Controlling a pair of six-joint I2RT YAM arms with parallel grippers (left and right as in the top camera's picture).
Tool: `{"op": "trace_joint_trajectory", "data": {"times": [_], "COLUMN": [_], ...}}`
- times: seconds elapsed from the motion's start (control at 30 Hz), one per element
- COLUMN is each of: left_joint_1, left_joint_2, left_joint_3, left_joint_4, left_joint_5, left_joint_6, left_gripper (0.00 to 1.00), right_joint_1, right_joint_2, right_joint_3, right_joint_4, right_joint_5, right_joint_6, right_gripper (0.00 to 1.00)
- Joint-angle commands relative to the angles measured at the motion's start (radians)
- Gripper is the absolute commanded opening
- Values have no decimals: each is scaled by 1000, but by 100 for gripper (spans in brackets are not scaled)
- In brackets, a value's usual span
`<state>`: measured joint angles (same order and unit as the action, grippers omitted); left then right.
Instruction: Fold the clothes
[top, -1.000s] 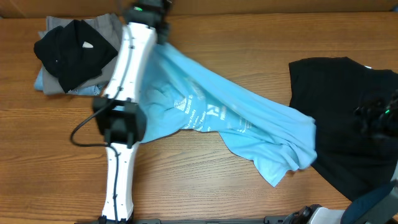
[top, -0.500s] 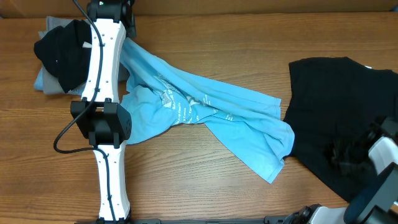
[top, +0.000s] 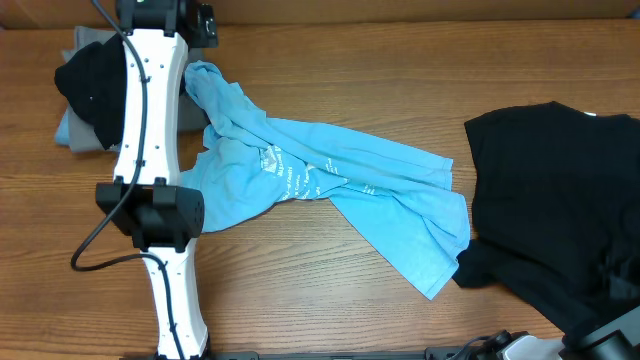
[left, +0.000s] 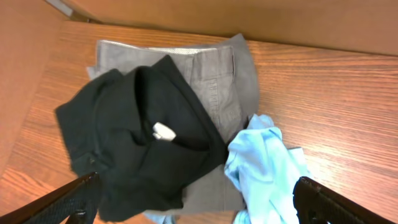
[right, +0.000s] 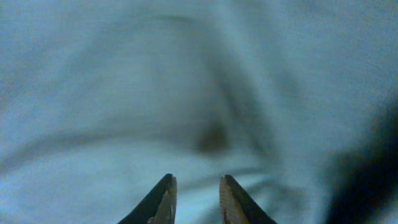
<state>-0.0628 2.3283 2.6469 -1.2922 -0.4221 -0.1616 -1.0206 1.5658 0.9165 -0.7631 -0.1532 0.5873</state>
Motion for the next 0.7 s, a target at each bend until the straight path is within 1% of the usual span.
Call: {"op": "trace_joint_trajectory", "data": {"times": [0.0,0.1,0.2,0.3,0.4,0.5,0.57,0.67], "left_joint_1": [12,12,12,12,12,12,12,12], "left_joint_2": [-64,-82,-92,-96,-96,-96,-96,-96], "left_joint_3": [21,21,21,21,21,21,21,21], "left_joint_4": [-50,-106,-152,-188,-214,-230,-239,-244], "left_joint_5": [85,144,188,214,214,214,213,214], "left_joint_6": [5,5,5,5,5,9,9,8], "left_gripper": [100,100,100,100,100,100,100,100], "right_joint_1": [93,222,379,528,653,708,719,719], "right_joint_2": [-49,-88,-91,-66,-14,46,86,143], "right_joint_3": [133,169,165,153,135,121,116,82], "right_joint_4": [-44,-65,-61,-45,-42,-77,-136,-180], "right_joint_5": [-241,-353,-360,-292,-117,-55,-27,-28], "right_joint_6": [-203,-279,-278,-265,-166,-101,-44,-26], "right_gripper": [29,31,31,31,31,30,30,30]}}
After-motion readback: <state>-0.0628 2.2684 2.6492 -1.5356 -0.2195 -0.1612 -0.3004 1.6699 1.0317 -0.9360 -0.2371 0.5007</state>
